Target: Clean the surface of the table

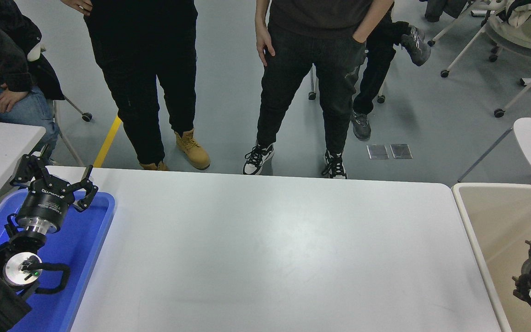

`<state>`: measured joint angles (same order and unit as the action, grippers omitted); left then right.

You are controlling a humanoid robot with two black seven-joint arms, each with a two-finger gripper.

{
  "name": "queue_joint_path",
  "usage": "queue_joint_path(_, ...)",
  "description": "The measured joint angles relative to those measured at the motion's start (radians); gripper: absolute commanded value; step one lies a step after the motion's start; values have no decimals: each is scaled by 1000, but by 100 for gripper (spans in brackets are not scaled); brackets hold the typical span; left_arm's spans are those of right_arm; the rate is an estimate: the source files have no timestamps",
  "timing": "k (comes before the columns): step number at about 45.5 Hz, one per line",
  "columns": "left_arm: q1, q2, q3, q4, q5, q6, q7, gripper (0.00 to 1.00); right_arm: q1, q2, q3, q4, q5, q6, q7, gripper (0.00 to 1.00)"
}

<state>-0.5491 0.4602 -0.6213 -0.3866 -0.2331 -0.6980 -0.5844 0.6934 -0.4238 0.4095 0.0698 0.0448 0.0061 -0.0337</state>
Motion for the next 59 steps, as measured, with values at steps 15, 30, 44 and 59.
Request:
queue_joint_path(15, 0, 0, 0, 0, 0, 0, 0, 100, 158, -110, 37, 207, 0, 1, 31, 98)
queue_joint_path(30, 0, 0, 0, 0, 0, 0, 0, 100, 247, -150, 232, 456, -39, 16, 134, 98)
queue_joint_path(44, 0, 0, 0, 0, 0, 0, 0, 100, 248, -98, 433, 560, -165, 22, 161, 98)
queue_joint_path(59, 0, 0, 0, 0, 0, 0, 0, 100, 120, -19, 585, 611, -215, 24, 169, 98)
